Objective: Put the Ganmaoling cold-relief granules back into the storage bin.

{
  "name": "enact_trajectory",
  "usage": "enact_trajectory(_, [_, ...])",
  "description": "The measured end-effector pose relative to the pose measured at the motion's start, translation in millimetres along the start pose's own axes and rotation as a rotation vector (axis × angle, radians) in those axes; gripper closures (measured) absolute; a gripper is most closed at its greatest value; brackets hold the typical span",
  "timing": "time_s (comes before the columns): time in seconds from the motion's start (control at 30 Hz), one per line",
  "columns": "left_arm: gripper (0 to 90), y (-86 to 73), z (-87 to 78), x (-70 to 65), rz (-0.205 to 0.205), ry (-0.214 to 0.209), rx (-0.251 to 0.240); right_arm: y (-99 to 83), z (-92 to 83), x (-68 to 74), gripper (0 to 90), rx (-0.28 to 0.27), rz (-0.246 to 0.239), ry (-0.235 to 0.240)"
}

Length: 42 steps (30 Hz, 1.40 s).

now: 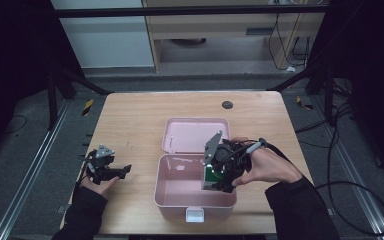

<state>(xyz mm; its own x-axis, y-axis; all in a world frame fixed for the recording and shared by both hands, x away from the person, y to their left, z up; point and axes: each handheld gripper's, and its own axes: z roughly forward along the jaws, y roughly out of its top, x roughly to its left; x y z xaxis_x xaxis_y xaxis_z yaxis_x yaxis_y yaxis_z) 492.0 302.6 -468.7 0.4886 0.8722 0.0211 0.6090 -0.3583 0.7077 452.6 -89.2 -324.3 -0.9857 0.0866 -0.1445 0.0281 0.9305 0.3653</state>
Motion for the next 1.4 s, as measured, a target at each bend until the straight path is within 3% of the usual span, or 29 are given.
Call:
enact_trajectory(0.2, [20.4, -0.2, -0.9, 0.5, -0.001, 0.001, -0.003, 2.4, 12.5, 1.3, 15.9, 0.024, -0.016, 0.020])
enact_trajectory(0.3, [20.4, -0.2, -1.1, 0.6, -0.003, 0.001, -0.004, -2.0, 19.2, -0.3, 15.9, 0.010, 0.009, 0.041])
enact_trajectory(0.6, [20.4, 0.0, -0.5, 0.5, 0.001, 0.000, 0.001, -10.4, 35.7, -1.4, 15.8, 0.028, 0.026, 0.052])
enact_trajectory(0.87, [20.4, -0.2, -0.9, 0.7, 0.000, 0.002, -0.002, -9.5, 49.0, -2.5, 15.4, 0.053, 0.003, 0.040])
enact_trajectory(1.07, [20.4, -0.3, -0.8, 0.8, 0.000, 0.002, -0.001, -15.1, 57.4, -4.8, 15.3, 0.044, 0.026, 0.057])
enact_trajectory(1.4, [20.4, -0.2, -0.9, 0.8, 0.001, 0.002, -0.001, -14.3, 69.3, -3.4, 14.6, 0.089, 0.012, 0.062])
